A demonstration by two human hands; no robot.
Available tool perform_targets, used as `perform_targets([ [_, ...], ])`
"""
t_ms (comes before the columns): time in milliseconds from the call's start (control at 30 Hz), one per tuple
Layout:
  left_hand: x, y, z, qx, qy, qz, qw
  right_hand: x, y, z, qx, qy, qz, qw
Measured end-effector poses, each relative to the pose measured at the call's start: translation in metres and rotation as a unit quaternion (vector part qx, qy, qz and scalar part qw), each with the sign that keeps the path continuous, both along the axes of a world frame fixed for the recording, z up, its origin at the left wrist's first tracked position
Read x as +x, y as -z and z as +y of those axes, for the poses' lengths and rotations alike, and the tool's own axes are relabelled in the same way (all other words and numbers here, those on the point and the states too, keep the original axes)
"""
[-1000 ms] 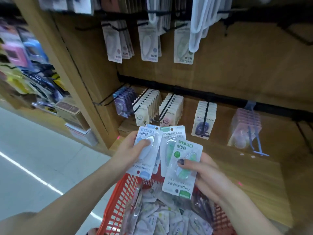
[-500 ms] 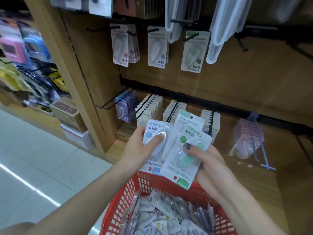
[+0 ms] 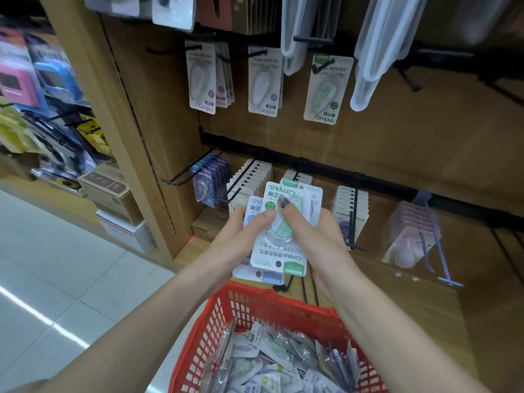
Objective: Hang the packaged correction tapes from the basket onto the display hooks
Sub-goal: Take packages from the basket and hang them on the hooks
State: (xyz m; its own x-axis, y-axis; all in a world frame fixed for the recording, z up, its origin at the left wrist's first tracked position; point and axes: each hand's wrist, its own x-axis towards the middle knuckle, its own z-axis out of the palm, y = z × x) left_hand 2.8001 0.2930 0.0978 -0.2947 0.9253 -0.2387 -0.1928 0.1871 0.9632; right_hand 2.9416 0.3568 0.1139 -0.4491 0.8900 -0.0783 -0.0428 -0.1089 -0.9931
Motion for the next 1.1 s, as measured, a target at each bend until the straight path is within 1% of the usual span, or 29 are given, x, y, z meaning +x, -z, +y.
perform_targets([
  [67, -0.002, -0.002, 0.001, 0.005, 0.020, -0.024, 0.999, -0.006, -0.005, 0.003, 0.000, 0.042, -0.058, 0.997],
  [133, -0.003, -0.004, 0.003, 0.011, 0.033, -0.029, 0.999, -0.012, -0.010, 0.005, 0.016, 0.062, -0.112, 0.992],
  [200, -0.006, -0.004, 0.005, 0.020, 0.036, -0.038, 0.998, -0.016, -0.014, 0.006, 0.024, 0.060, -0.127, 0.990],
  [367, -0.025, -0.011, 0.009, 0.039, 0.009, -0.068, 0.997, -0.013, -0.026, 0.016, -0.026, 0.020, -0.055, 0.998],
  [500, -0.033, -0.014, 0.012, 0.044, 0.000, -0.058, 0.997, -0.009, -0.032, 0.021, -0.050, -0.015, 0.004, 0.999],
  [567, -0.036, -0.015, 0.013, 0.043, -0.013, -0.044, 0.998, -0.010, -0.031, 0.022, -0.069, 0.002, 0.023, 0.997],
  [633, -0.038, -0.016, 0.014, 0.048, -0.031, -0.037, 0.998, -0.013, -0.030, 0.026, -0.068, 0.042, 0.028, 0.996],
  [733, -0.044, -0.019, 0.013, 0.057, -0.054, -0.015, 0.997, -0.014, -0.036, 0.034, -0.017, 0.089, 0.031, 0.995],
  [833, -0.049, -0.021, 0.013, 0.073, -0.066, 0.025, 0.995, -0.010, -0.047, 0.045, 0.119, 0.108, -0.003, 0.987],
  [933, -0.051, -0.023, 0.013, 0.083, -0.069, 0.039, 0.993, -0.009, -0.059, 0.053, 0.227, 0.090, 0.003, 0.970],
  [1000, -0.052, -0.023, 0.013, 0.088, -0.067, 0.044, 0.993, -0.011, -0.067, 0.057, 0.257, 0.089, 0.022, 0.962],
  [1100, -0.053, -0.022, 0.014, 0.090, -0.067, 0.052, 0.992, -0.016, -0.076, 0.062, 0.263, 0.092, 0.046, 0.959],
])
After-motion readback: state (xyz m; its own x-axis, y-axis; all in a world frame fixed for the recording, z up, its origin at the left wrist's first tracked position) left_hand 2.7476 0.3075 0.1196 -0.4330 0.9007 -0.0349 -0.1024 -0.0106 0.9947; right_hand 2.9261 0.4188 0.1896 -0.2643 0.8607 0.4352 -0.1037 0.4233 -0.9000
